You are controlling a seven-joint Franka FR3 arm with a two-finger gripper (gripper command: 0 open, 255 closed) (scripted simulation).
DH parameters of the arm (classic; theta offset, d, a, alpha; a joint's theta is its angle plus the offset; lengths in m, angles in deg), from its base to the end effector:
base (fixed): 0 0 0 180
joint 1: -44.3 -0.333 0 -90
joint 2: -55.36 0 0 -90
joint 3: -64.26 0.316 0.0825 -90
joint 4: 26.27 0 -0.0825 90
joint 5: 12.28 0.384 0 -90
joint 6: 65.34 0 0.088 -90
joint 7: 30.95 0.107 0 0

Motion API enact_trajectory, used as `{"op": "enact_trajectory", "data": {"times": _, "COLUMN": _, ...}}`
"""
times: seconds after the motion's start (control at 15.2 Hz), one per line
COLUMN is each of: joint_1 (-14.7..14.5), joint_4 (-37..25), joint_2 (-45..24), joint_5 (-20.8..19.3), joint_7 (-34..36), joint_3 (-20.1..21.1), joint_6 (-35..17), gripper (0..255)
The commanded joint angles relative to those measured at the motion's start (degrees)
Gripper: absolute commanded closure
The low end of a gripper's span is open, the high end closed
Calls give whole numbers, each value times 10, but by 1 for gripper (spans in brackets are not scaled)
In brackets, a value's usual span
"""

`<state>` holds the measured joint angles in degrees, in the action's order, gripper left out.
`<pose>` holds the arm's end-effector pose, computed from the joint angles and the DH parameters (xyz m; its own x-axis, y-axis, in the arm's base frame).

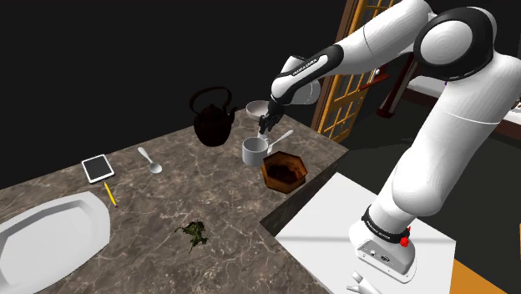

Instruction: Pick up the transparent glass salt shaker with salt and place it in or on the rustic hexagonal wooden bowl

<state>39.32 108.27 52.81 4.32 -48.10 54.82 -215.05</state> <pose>0.5249 -0.0472 0.3345 0.9697 -0.0267 0.2429 0.0031 -0.9926 -0.1214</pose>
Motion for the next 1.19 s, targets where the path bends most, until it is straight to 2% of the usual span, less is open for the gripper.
{"op": "enact_trajectory", "data": {"times": 0.0, "joint_1": 0, "joint_4": 0, "joint_2": 0, "joint_5": 0, "joint_7": 0, "joint_3": 0, "joint_6": 0, "gripper": 255}}
{"op": "enact_trajectory", "data": {"times": 1.12, "joint_1": 4, "joint_4": -47, "joint_2": 76, "joint_5": -58, "joint_7": 54, "joint_3": -3, "joint_6": 118, "gripper": 255}}
